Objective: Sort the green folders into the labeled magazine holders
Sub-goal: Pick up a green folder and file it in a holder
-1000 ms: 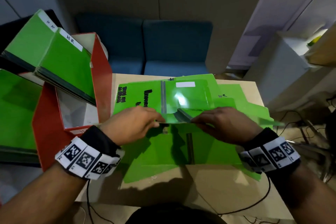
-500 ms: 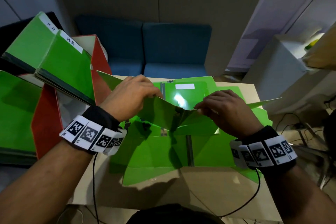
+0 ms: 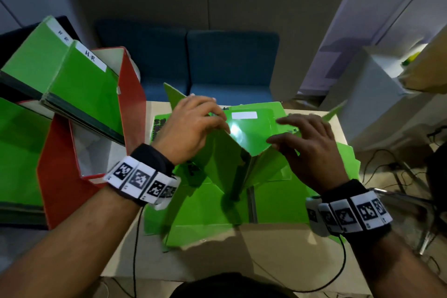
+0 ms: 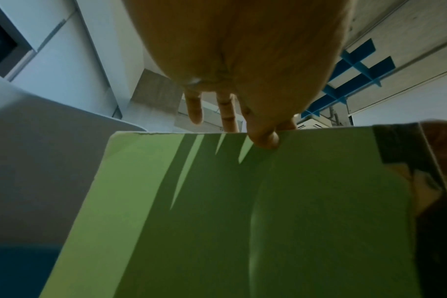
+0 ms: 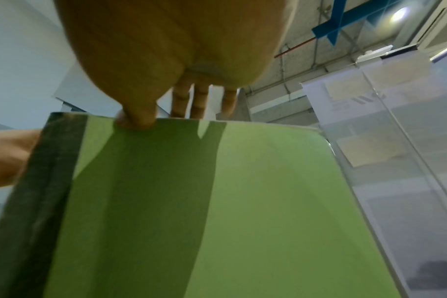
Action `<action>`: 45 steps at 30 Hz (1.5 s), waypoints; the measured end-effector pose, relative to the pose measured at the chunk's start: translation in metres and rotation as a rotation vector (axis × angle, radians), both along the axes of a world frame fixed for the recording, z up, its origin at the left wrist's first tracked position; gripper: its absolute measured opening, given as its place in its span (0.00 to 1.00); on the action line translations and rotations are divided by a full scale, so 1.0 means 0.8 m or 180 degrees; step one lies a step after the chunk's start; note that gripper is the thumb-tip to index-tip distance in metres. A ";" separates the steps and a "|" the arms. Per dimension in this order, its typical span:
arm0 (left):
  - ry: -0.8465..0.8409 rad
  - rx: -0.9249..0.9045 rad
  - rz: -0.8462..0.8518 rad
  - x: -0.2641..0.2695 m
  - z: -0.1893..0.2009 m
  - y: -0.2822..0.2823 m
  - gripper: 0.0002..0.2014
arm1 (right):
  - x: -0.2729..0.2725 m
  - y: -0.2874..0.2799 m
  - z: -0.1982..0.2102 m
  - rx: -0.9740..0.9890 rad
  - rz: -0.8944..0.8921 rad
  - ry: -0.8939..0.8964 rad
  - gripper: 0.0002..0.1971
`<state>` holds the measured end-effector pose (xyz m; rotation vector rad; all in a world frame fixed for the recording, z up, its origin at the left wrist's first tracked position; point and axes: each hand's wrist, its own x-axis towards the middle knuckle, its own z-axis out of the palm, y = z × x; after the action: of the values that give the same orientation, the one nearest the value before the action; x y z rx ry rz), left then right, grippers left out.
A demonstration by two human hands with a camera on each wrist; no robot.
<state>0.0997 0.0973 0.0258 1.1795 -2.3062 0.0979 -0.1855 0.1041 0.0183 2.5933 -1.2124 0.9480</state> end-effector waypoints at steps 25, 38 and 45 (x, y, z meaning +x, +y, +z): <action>0.2139 0.2549 0.0647 -0.123 -0.137 0.045 0.31 | 0.074 0.021 0.024 0.2433 -0.0189 -0.2558 0.30; 0.3260 0.3242 0.1923 -0.022 -0.119 0.042 0.26 | -0.024 -0.017 0.034 0.2495 0.0466 -0.3916 0.39; 0.2668 0.2249 0.2097 0.028 -0.080 0.038 0.23 | -0.023 -0.060 -0.051 0.2981 -0.0809 -0.3270 0.29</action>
<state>0.1221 0.1277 -0.0378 1.8196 -1.1612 -0.8640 -0.2037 0.0562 -0.0223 2.2742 -2.6742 2.1750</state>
